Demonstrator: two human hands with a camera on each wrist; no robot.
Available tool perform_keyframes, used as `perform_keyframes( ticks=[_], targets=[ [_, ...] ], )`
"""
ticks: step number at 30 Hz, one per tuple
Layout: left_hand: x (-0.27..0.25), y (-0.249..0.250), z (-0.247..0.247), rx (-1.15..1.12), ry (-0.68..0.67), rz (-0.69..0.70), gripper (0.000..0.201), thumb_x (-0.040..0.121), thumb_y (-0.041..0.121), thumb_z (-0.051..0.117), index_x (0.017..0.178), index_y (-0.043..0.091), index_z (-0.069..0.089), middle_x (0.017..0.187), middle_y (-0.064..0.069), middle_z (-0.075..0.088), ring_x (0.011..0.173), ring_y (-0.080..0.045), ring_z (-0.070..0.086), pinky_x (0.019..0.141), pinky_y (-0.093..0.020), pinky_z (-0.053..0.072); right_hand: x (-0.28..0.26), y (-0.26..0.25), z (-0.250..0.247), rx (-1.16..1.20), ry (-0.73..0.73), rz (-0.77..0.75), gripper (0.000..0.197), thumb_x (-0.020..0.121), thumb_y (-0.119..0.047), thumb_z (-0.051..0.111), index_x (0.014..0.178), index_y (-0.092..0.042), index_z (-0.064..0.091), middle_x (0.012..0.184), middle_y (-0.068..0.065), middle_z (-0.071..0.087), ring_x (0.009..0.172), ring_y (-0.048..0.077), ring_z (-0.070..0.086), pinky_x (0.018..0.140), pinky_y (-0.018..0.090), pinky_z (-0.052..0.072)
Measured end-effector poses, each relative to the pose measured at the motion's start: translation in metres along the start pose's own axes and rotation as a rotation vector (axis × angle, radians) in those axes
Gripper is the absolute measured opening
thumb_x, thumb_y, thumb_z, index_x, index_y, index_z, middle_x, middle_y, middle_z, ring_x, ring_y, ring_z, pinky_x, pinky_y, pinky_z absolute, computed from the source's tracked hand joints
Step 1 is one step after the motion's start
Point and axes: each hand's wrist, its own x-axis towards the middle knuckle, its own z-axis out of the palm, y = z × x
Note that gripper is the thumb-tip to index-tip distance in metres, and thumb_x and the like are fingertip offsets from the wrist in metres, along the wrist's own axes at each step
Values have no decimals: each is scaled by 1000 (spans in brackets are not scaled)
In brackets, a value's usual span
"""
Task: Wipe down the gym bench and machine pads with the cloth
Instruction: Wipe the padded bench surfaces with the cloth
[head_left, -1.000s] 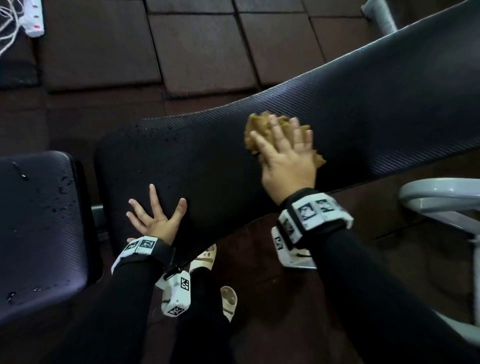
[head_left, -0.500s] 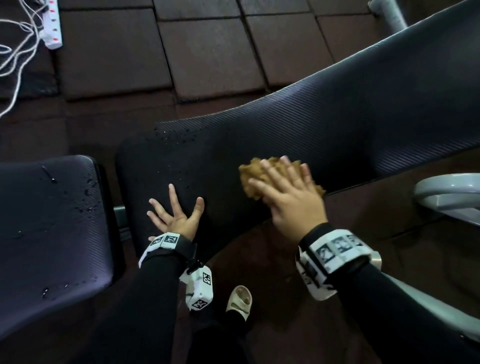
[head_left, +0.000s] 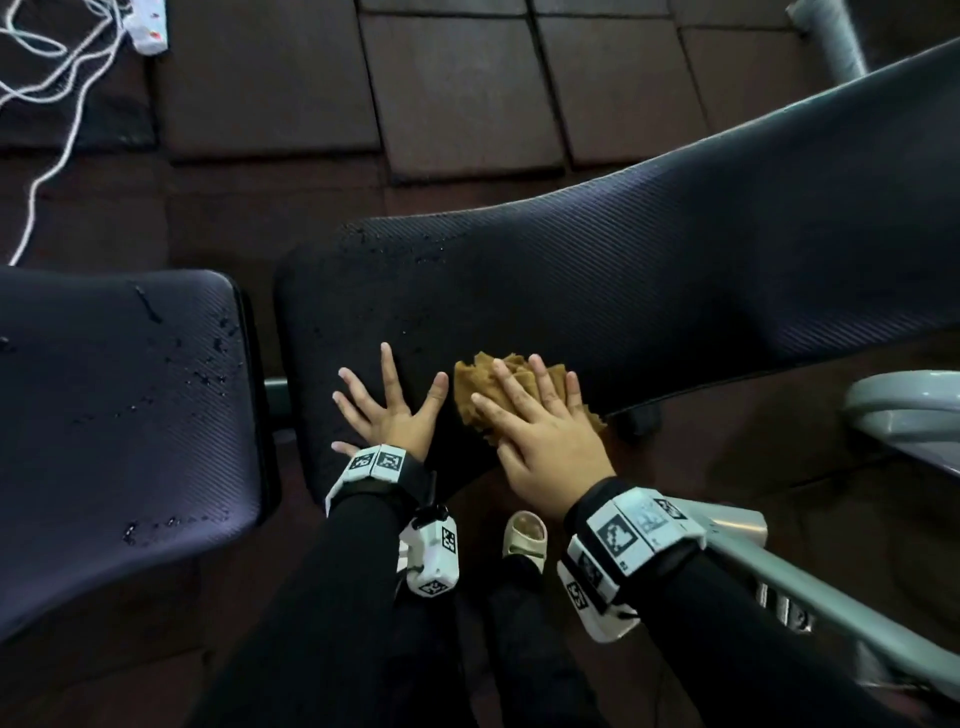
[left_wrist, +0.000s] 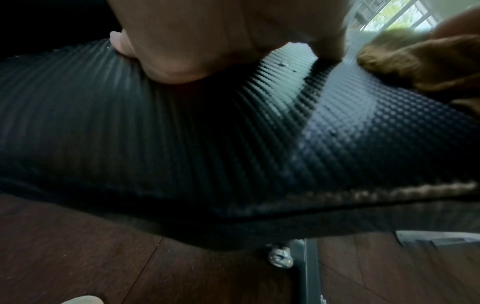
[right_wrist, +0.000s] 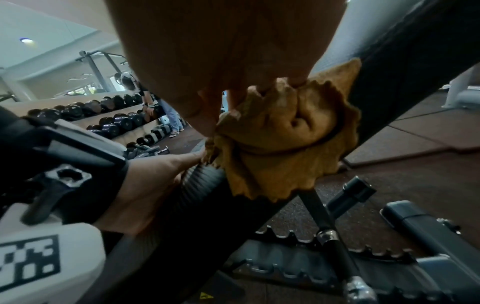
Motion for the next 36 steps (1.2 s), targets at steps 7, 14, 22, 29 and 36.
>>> perform_keyframes(
  ticks=[7,14,22,29,36],
  targets=[
    [-53,14,32,-89,260,173,77,87,57,49,148,14,28,159,-13,10,147,-26,2,114,-54,-6,10,43,-35,113,387,-103,37,81,-12,55,116,-11,67,134,10,54,129,34,45,108,60,25],
    [-102,63,85,-101,335,308,87,85,65,47,151,20,12,159,5,9,147,-16,0,117,-50,-6,38,86,-47,-145,512,-115,29,82,-13,62,109,-6,68,118,10,65,120,35,53,108,59,26],
    [-111,70,125,-240,607,99,63,93,55,36,146,21,35,155,-5,27,145,-25,16,114,-57,6,44,85,-39,-242,457,-151,34,78,-17,59,108,-3,61,117,17,61,116,40,52,109,54,28],
    [-101,83,137,-693,803,-220,69,96,37,43,151,11,9,158,-17,1,145,-31,4,115,-50,14,47,87,-32,-266,504,-158,39,82,-28,57,111,-2,57,118,16,58,121,36,48,110,51,24],
    [-61,43,96,-834,838,-592,75,96,45,43,152,17,2,158,-11,-4,140,-35,21,111,-45,28,49,88,-28,-307,546,-169,38,84,-31,52,110,-4,56,117,15,58,121,34,49,108,53,27]
  ],
)
